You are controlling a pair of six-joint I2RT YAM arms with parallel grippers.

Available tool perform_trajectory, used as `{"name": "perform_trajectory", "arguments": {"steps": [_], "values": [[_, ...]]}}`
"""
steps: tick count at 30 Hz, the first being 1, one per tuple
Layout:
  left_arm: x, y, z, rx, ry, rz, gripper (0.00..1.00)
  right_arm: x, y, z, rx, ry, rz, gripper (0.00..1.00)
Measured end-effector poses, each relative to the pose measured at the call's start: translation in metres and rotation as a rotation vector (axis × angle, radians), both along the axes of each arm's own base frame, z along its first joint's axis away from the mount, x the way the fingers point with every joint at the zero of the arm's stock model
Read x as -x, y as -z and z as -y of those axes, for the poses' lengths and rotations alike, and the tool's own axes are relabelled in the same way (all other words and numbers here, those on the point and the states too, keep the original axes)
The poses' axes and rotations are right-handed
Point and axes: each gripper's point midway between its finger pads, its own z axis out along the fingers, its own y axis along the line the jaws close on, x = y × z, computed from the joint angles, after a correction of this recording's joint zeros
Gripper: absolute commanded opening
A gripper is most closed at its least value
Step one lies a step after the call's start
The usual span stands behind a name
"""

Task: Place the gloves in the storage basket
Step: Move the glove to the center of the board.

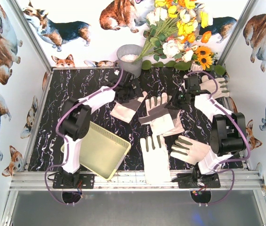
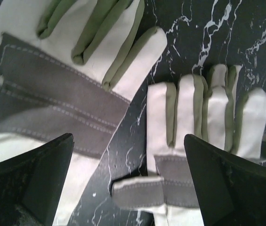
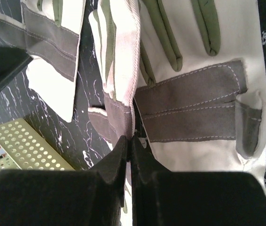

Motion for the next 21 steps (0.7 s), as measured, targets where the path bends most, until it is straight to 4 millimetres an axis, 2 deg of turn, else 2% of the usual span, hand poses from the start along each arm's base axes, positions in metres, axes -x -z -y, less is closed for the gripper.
{"name": "perform_trajectory", "arguments": {"steps": [5, 9, 11, 15, 21], "values": [[-0.015, 0.025, 0.005, 0.016, -0.008, -0.019, 0.95, 0.008, -0.002, 0.0, 0.001, -0.002, -0.023, 0.0], [-0.016, 0.043, -0.008, 0.012, -0.042, -0.044, 0.96, 0.011, -0.007, -0.004, -0.022, -0.003, -0.028, 0.0], [-0.02, 0.044, -0.017, 0.027, -0.064, -0.037, 0.96, 0.012, -0.009, -0.008, -0.037, -0.002, -0.033, 0.0], [-0.022, 0.045, -0.051, 0.019, -0.121, -0.027, 0.97, 0.014, -0.011, -0.018, -0.053, -0.004, -0.046, 0.0], [-0.034, 0.049, -0.127, -0.04, -0.223, -0.014, 0.97, 0.002, -0.021, -0.051, -0.08, -0.024, -0.035, 0.0]]}}
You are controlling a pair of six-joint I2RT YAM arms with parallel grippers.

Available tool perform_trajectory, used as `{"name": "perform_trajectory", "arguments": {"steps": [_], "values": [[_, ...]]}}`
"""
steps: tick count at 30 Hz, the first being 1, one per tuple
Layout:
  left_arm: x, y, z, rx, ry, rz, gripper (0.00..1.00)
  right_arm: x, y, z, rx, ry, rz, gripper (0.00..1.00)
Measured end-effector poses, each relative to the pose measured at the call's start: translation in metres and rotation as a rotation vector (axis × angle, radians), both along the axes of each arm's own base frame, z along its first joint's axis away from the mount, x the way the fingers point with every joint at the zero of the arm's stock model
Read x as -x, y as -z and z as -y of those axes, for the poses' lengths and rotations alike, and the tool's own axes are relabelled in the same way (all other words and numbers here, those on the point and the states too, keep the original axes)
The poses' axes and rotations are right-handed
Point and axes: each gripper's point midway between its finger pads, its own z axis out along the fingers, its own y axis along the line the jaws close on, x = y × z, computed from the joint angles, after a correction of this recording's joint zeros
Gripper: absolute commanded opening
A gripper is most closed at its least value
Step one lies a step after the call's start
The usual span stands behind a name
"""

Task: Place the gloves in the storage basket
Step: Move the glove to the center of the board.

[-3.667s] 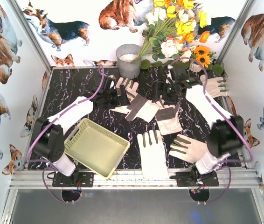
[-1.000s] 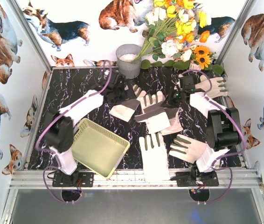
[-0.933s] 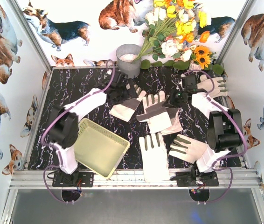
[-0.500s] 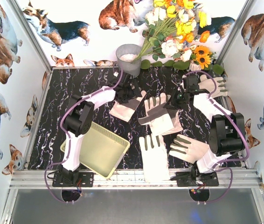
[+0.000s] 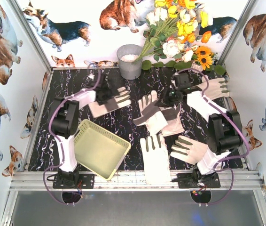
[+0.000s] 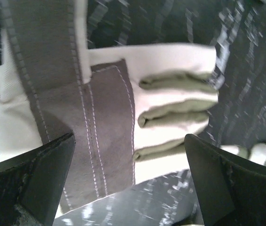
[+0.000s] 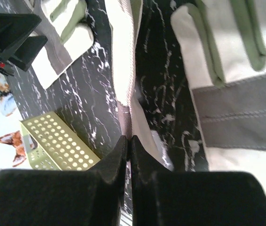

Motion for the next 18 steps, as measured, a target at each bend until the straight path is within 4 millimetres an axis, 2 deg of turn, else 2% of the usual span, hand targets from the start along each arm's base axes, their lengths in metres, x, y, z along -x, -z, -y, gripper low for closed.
{"name": "perform_trajectory", "arguments": {"steps": [5, 8, 10, 14, 18], "values": [[-0.013, 0.001, -0.067, -0.053, -0.085, 0.005, 0.98, -0.018, 0.006, -0.025, -0.018, 0.035, -0.01, 0.0], [-0.017, 0.003, -0.096, -0.092, -0.112, -0.017, 0.98, -0.029, 0.016, -0.039, -0.014, 0.071, -0.024, 0.0], [-0.02, 0.003, -0.108, -0.112, -0.118, -0.03, 0.98, -0.032, 0.023, -0.052, -0.012, 0.09, -0.035, 0.0], [-0.015, 0.003, -0.11, -0.12, -0.095, -0.052, 0.98, -0.024, 0.037, -0.081, 0.001, 0.101, -0.056, 0.0], [-0.005, -0.009, -0.085, -0.086, -0.026, -0.054, 0.97, -0.015, 0.042, -0.105, 0.019, 0.107, -0.052, 0.0]]}}
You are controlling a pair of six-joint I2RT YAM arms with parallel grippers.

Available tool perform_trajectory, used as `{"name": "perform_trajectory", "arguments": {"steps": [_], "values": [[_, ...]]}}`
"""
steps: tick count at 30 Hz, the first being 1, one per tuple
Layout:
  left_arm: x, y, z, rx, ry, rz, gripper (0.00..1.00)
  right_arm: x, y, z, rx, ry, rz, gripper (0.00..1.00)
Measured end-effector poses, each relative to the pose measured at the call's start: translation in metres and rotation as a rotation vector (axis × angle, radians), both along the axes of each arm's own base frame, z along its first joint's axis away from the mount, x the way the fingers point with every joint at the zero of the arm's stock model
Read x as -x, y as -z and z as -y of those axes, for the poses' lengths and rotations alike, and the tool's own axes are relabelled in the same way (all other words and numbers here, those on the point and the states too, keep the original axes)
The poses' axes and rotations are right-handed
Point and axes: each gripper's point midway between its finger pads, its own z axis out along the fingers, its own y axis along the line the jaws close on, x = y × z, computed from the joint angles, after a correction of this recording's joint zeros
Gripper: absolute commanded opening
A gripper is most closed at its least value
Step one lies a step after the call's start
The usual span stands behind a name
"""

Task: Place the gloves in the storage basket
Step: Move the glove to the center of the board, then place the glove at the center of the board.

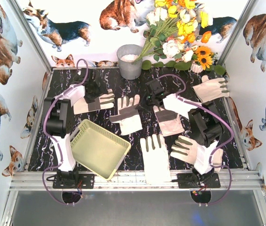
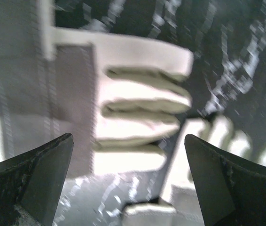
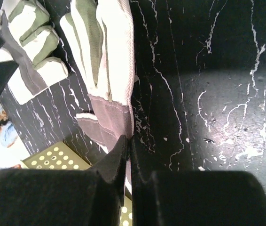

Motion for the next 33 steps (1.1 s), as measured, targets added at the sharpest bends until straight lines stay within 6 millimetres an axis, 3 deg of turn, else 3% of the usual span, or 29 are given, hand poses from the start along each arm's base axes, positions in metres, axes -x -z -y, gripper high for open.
{"name": "perform_trajectory", "arguments": {"steps": [6, 10, 16, 21, 24, 29, 33], "values": [[0.042, -0.035, 0.061, 0.066, 0.14, 0.034, 0.91, -0.007, 0.012, 0.001, 0.016, 0.09, -0.013, 0.0], [0.071, -0.034, 0.087, 0.123, 0.2, 0.0, 0.81, -0.012, 0.02, 0.011, 0.044, 0.147, -0.019, 0.0], [0.086, -0.019, 0.089, 0.119, 0.233, -0.073, 0.67, -0.004, 0.04, 0.02, 0.079, 0.189, -0.05, 0.0], [0.093, 0.0, 0.084, 0.091, 0.249, -0.141, 0.47, -0.02, 0.034, 0.014, 0.132, 0.133, -0.03, 0.0], [0.099, 0.011, 0.085, 0.097, 0.26, -0.183, 0.45, -0.019, 0.036, 0.016, 0.157, 0.114, -0.034, 0.0], [0.107, 0.022, 0.087, 0.11, 0.273, -0.226, 0.4, -0.002, 0.054, 0.031, 0.229, 0.107, -0.09, 0.27], [0.11, 0.024, 0.089, 0.127, 0.281, -0.231, 0.36, 0.001, 0.054, 0.036, 0.242, 0.075, -0.097, 0.34]]}}
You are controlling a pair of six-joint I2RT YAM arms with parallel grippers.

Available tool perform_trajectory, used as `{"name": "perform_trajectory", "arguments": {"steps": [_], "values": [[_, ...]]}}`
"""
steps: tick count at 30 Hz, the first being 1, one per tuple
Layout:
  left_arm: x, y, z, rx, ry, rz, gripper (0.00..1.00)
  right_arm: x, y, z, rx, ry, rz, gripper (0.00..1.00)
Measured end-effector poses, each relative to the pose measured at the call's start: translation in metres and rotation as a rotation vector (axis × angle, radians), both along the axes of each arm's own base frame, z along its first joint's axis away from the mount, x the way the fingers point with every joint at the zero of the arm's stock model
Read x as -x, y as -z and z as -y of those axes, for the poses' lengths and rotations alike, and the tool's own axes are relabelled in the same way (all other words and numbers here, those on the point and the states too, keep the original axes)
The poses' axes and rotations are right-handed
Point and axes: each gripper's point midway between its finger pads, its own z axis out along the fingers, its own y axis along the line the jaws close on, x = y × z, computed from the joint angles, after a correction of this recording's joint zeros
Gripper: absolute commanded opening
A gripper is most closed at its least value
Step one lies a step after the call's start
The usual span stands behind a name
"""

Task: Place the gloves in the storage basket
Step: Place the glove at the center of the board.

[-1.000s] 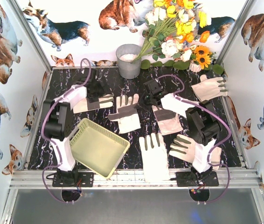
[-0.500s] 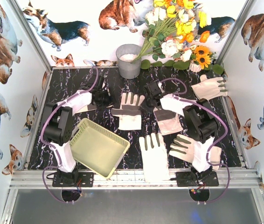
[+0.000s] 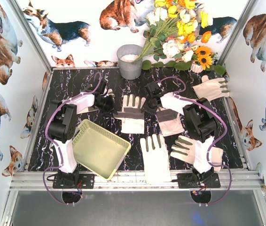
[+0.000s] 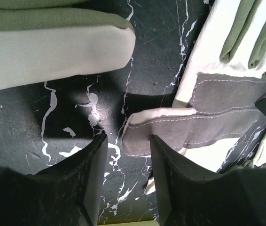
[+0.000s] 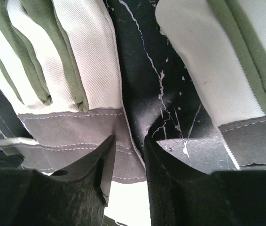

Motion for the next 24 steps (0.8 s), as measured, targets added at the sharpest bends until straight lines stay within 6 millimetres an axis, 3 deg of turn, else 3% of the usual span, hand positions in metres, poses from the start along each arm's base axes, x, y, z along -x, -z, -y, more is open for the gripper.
{"name": "perform_trajectory", "arguments": {"steps": [6, 14, 20, 24], "values": [[0.0, 0.001, 0.003, 0.015, 0.01, -0.002, 0.3, 0.005, 0.0, 0.001, -0.004, -0.059, -0.009, 0.32], [-0.004, 0.003, 0.009, 0.045, 0.027, -0.01, 0.28, 0.012, 0.002, -0.001, -0.012, -0.109, -0.023, 0.14], [-0.007, 0.003, 0.011, 0.053, 0.034, -0.01, 0.27, 0.01, 0.003, 0.0, -0.002, -0.12, -0.026, 0.14], [-0.008, 0.002, 0.011, 0.058, 0.038, -0.007, 0.33, 0.009, 0.002, 0.0, 0.004, -0.135, -0.019, 0.18]]}}
